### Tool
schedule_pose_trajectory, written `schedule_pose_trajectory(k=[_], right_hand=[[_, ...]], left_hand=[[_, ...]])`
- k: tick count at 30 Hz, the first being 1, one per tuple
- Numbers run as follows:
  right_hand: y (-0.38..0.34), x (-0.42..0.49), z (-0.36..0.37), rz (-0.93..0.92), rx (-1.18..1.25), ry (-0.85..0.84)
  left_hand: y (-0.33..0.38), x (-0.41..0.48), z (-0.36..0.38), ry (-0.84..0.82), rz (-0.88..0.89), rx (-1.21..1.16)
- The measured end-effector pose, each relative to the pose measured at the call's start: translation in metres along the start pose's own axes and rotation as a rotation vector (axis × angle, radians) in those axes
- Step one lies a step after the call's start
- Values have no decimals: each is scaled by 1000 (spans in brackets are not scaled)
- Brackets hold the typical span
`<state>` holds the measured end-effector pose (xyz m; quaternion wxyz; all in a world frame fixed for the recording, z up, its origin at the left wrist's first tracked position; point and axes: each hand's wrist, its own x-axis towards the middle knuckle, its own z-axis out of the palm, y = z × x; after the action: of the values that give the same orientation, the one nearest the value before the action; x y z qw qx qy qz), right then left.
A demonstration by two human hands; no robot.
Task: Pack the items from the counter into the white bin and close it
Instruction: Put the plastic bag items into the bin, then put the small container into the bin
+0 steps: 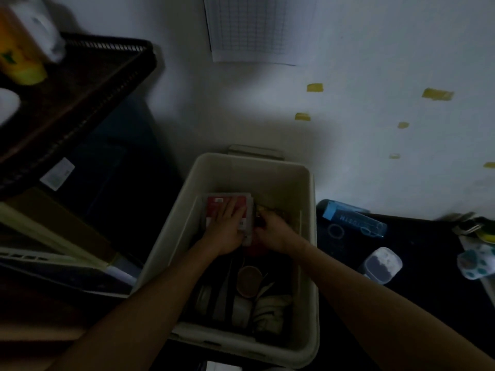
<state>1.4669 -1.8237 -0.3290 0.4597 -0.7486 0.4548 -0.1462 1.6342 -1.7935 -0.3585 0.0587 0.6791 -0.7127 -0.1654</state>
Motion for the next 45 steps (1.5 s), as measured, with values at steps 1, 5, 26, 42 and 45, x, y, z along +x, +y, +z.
schedule_pose_trajectory(k=[1, 5, 26, 42, 45], right_hand=[[-2, -3, -6, -40, 13, 5], [-9, -15, -32, -92, -36, 72], [104, -118, -201, -47, -216, 294], [256, -165, -206, 288, -106, 155], [268, -162, -200, 330, -54, 115]], left_hand=[[4, -2, -3, 20, 17, -4], [32, -8, -17, 114, 96, -23], [256, 44, 7, 217, 339, -66], [323, 47, 134, -113, 204, -215], [330, 50, 146, -158, 141, -287]])
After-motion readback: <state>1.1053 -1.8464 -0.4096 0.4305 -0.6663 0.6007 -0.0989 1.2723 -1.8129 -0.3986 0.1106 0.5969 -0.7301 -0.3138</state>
